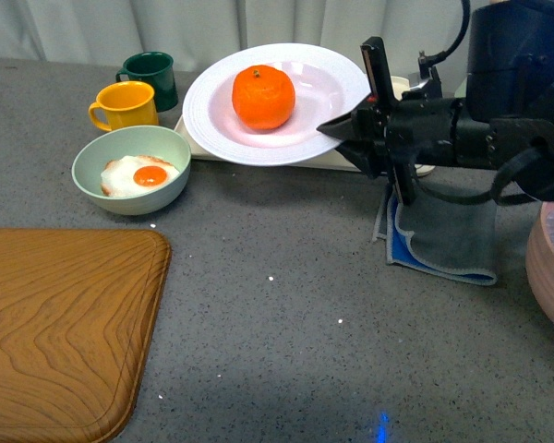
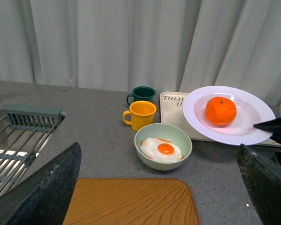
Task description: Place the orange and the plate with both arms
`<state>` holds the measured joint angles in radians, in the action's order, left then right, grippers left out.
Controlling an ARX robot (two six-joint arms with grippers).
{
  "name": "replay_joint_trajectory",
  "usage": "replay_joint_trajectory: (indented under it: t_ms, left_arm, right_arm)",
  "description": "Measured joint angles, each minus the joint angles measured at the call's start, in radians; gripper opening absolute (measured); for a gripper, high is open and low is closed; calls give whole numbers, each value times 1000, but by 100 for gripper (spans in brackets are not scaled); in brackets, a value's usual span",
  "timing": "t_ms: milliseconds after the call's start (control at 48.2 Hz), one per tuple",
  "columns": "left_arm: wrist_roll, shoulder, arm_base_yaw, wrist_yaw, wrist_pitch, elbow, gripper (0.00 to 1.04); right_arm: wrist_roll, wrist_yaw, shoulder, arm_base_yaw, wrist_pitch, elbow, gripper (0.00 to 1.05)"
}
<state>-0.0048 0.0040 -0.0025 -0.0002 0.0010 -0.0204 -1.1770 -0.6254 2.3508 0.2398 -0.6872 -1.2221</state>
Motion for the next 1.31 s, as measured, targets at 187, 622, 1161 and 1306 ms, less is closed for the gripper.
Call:
replay_joint_trajectory:
  t_ms: [187,622,1161,1306]
  left_arm:
    - [0,0,0,0,0,0,98]
    - [0,0,0,0,0,0,98]
    - [0,0,0,0,0,0,98]
    - [0,0,0,0,0,0,98]
  right_arm:
    - [-11,14,97,17,108,-196,3]
    - [-7,56,289,67,341,-569,3]
    - [111,165,238,28,383,-484,82]
    - [267,253,148,33,414,-417,96]
